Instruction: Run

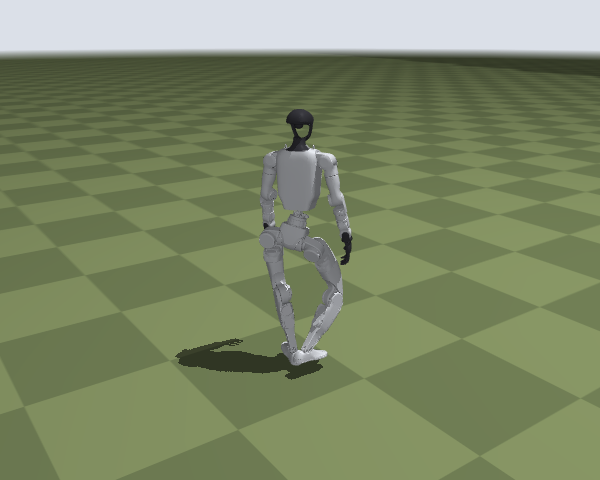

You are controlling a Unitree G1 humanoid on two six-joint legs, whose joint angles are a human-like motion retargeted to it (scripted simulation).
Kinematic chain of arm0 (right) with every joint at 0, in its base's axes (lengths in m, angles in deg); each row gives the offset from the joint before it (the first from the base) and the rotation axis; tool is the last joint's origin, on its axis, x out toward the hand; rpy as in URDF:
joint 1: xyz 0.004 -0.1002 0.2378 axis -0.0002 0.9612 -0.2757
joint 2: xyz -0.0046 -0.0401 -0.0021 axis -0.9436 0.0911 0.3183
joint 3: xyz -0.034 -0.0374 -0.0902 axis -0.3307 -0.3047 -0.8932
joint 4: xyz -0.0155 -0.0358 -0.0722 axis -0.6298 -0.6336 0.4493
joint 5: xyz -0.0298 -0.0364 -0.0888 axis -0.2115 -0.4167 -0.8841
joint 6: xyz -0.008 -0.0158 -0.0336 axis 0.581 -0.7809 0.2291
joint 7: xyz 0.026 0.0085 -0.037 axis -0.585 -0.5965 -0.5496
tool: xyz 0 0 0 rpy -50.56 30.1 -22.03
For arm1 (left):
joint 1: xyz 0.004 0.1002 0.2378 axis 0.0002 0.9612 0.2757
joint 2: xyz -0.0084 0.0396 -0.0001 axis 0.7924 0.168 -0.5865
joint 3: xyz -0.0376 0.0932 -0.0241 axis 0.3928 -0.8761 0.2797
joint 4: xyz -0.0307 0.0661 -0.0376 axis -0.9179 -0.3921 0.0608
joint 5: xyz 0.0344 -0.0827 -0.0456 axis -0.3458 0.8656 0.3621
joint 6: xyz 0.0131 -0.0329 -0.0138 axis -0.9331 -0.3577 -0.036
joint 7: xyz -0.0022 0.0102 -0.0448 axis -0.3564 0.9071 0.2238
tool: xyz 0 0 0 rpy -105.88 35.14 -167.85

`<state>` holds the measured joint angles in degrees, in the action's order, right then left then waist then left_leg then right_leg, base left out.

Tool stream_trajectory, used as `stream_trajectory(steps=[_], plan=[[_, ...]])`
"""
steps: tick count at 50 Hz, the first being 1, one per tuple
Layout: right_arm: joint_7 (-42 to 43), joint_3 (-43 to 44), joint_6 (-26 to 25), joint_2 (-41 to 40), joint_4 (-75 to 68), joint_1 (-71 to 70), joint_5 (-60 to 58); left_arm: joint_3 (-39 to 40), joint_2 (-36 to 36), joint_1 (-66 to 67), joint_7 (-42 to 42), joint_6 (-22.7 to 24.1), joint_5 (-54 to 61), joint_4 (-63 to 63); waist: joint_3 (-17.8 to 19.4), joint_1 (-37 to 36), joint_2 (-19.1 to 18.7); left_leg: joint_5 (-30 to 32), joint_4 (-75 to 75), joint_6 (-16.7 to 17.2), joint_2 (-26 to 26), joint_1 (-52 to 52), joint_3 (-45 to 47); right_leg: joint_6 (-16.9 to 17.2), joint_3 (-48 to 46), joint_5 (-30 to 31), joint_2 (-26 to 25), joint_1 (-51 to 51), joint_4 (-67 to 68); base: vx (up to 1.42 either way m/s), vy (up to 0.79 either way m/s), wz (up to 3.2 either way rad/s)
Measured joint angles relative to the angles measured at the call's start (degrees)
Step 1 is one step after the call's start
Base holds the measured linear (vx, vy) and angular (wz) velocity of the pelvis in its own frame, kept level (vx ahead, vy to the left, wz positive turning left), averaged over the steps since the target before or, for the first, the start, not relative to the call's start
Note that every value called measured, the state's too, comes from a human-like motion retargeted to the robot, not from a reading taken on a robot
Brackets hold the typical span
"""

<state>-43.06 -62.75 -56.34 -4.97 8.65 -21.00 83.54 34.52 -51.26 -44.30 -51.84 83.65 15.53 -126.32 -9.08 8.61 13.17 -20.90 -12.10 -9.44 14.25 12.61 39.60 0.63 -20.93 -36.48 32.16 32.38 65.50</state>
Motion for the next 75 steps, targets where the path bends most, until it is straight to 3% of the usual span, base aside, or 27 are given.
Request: stream_trajectory(steps=[5, 11, 16, 18, 19, 22, 24, 28, 32, 35, 39, 40, 48, 50, 55, 61, 65, 67, 68, 70, 73, 75], plan=[[-2.06, 0.19, 0.66, -0.84, 1.07, -0.57, 0.62, 1.48, -2.01, 3.85, 2.71, -0.74, -0.18, -4.44, -2.48, 2.89, 0.48, 0.14, 0.66, 0.08, 0.33, -3.41, 8.51, 1.74, 2.03, -1.03, 0.29, -0.6, -3.49, -0.03, -0.03, -2.07], [-3.01, 0.8, 0.75, 0.12, -0.03, -0.51, 1.91, 5.1, -2.69, 6.22, 3.92, -0.21, 0.49, -8.64, -2.98, 5.38, -0.95, -1.48, -2.06, -0.96, -2.08, -7.74, 12.36, 2.9, 9.89, -0.88, -6.17, -2.58, -7.99, -0.01, -0.05, -1.89], [-1.62, 1.26, 0.2, 2.2, -3.07, -0.1, 1.88, 4.97, -2.62, 5.83, 3.87, 0.97, -0.06, -8.83, 0.85, 4.76, -3.62, -9.96, -19.68, -1.19, -9.48, -3.91, -2.39, 2.59, 17.06, 0.1, -14.39, -6.31, -9.77, -0.01, -0.09, -1.96], [-0.71, 1.89, -0.08, 3.22, -4.57, -0.47, 1.82, 3.84, -2.75, 4.47, 3.96, 1.47, -0.48, -8.26, 4.26, 2.24, -10.62, -17.43, -34.61, -0.15, -18.94, 2.19, -10.95, 0.71, 16.86, 2.58, -24.89, -9.48, -14.1, -0.02, -0.06, -2.22], [-0.28, 1.95, -0.25, 3.66, -5.13, -0.38, 1.83, 3.24, -2.92, 4.02, 3.95, 1.68, -0.69, -7.93, 5.4, 1.48, -12.88, -19.16, -38.59, 0.58, -20.79, 4.21, -14.75, 0.1, 17.65, 3.56, -28.45, -9.87, -14.78, -0.05, -0.06, -2.21], [0.8, 2.18, -0.8, 5.18, -6.49, -0.53, 1.92, 1.24, -3.96, 2.19, 3.91, 2.19, -1.13, -6.99, 6.83, -0.88, -19.06, -21.19, -41.86, 2.7, -21.47, 8.61, -25.44, -0.99, 21.52, 7.82, -37.46, -10.03, -19.51, 0.01, -0.02, -2.14], [1.39, 1.95, -0.99, 5.62, -6.9, -0.73, 1.88, -0.05, -4.48, 1.33, 3.74, 2.46, -1.45, -6.38, 7.21, -1.55, -21.13, -20.87, -40.66, 3.63, -19.22, 9.97, -31.02, -1.1, 24.76, 9.94, -41.01, -9.17, -21.21, 0.01, 0.01, -1.97], [2.34, 0.9, -0.89, 5.43, -6.73, -1.47, 1.37, -2.68, -4.94, 0.53, 3.23, 2.76, -2.51, -5.61, 7.67, -0.94, -22.55, -19.39, -37.32, 4.27, -15.56, 11.06, -36.52, -0.56, 30.62, 12.15, -45.22, -5.97, -21.43, -0.01, 0.03, -1.69], [3.43, -0.77, -0.33, 4.65, -5.55, -2.78, 0.19, -5.49, -4.92, 0.27, 2.73, 2.93, -4.98, -5.81, 6.99, 1.53, -22.29, -18.12, -32.93, 3.1, -15.43, 12.21, -33.84, 1.64, 35.26, 13.85, -47.1, -1.75, -22.02, -0.03, 0.05, -1.38], [4.38, -2.18, 0.21, 4.02, -4.33, -3.64, -0.73, -7.34, -4.55, 0.22, 2.2, 3.02, -7.53, -6.32, 6.25, 3.47, -21.72, -16.66, -29.9, 2.71, -16.62, 13.13, -29.05, 2.67, 35.57, 12.75, -46.54, 2.15, -22.5, -0.06, 0.03, -1.45], [5.62, -3.55, 0.57, 3.26, -3.4, -3.74, -1.39, -9.3, -3.57, -0.23, 1.3, 2.81, -11.25, -6.59, 5.34, 5.24, -20.93, -16.02, -26.58, 2.64, -18.49, 13.26, -21.72, 3.08, 29.07, 11.5, -41.63, 7.67, -21.31, -0.03, 0.0, -1.5], [5.92, -3.63, 0.48, 2.96, -3.36, -3.88, -1.55, -9.61, -3.06, -0.73, 1.2, 2.66, -12.51, -6.56, 3.78, 5.47, -20.67, -14.18, -21.06, 2.22, -17.38, 12.44, -19.92, 3.49, 27.42, 12.22, -39.3, 9.2, -22.99, 0.02, -0.02, -1.36], [5.68, -4.0, -0.48, 2.71, -6.28, -0.67, -3.46, -13.6, -2.72, -2.11, 1.74, 2.48, -16.92, -3.77, 2.24, 7.62, -19.03, -15.09, -22.3, 4.34, -21.16, 11.69, -6.81, 3.22, 9.24, 11.04, -18.85, 15.97, -13.49, -0.02, -0.12, -1.32], [5.13, -2.69, -0.81, 2.92, -7.34, -0.44, -4.51, -14.9, -2.02, -3.36, 2.42, 2.08, -17.53, -1.8, 1.23, 7.51, -18.57, -11.14, -10.56, 3.62, -17.03, 6.69, -4.4, 3.61, 5.09, 11.65, -13.62, 15.32, -15.24, 0.11, -0.15, -1.07], [5.26, -1.6, -1.43, 3.03, -8.79, 1.3, -4.63, -15.23, -2.47, -4.94, 1.87, 2.68, -16.9, 0.3, -0.22, 8.98, -15.77, -10.37, -12.91, 4.58, -17.35, 4.27, 1.83, 4.03, 0.29, 12.91, -1.41, 18.89, -10.58, 0.06, -0.28, -1.08], [5.82, 0.84, -1.57, 2.51, -10.19, 1.74, -2.05, -12.34, -2.4, -5.9, 1.23, 2.52, -12.96, 0.64, -0.83, 9.64, -12.66, -10.99, -17.66, 3.49, -19.16, -0.91, 5.18, 3.18, -0.97, 11.19, 1.26, 18.19, -8.61, 0.19, -0.36, -1.25], [6.43, 1.05, -1.35, 1.98, -10.71, 1.9, 0.04, -8.22, -2.63, -4.7, 0.52, 1.94, -8.91, -1.4, 0.49, 8.65, -11.37, -9.63, -31.93, 2.73, -27.18, -2.03, 1.37, 0.43, 0.93, 7.78, -5.18, 14.99, -6.56, 0.28, -0.41, -1.84], [6.76, 0.38, -1.41, 1.83, -10.61, 1.26, 0.98, -5.58, -2.43, -4.52, 0.15, 1.69, -6.05, -2.98, 5.44, 4.67, -17.22, -11.28, -49.32, 3.1, -43.65, 0.36, -5.32, -3.45, -3.87, 7.47, -19.32, 6.96, -11.65, 0.29, -0.4, -2.79], [6.89, 0.31, -1.46, 2.01, -10.5, 1.25, 1.1, -4.55, -2.59, -4.03, -0.11, 1.48, -5.04, -3.44, 5.98, 3.74, -17.6, -9.86, -53.58, 1.89, -46.02, 0.97, -7.72, -4.73, -3.28, 6.96, -21.98, 6.2, -11.57, 0.32, -0.35, -2.62], [7.16, 0.0, -1.87, 2.78, -9.84, 0.46, 1.37, -2.54, -2.85, -3.86, -0.62, 1.06, -2.81, -4.43, 9.48, -0.47, -23.33, -7.46, -64.63, 1.67, -56.91, 4.49, -17.61, -8.57, -4.6, 8.83, -35.7, -0.22, -19.9, 0.35, -0.31, -2.75], [7.98, -0.4, -2.12, 4.06, -8.8, -0.35, 1.35, -0.67, -3.39, -2.79, -1.49, 0.61, -1.01, -5.34, 11.62, -4.61, -24.83, -6.88, -73.36, -0.22, -56.78, 8.34, -27.04, -11.21, 0.2, 9.13, -44.22, -4.5, -23.36, 0.4, -0.17, -2.32], [8.74, -0.6, -2.16, 4.93, -7.94, -1.07, 1.24, 0.07, -3.7, -2.16, -2.16, 0.57, -0.24, -5.83, 12.66, -7.16, -25.29, -8.47, -76.9, -0.47, -53.74, 11.61, -32.0, -11.87, 4.21, 9.75, -48.47, -7.9, -26.22, 0.45, -0.07, -1.91]])
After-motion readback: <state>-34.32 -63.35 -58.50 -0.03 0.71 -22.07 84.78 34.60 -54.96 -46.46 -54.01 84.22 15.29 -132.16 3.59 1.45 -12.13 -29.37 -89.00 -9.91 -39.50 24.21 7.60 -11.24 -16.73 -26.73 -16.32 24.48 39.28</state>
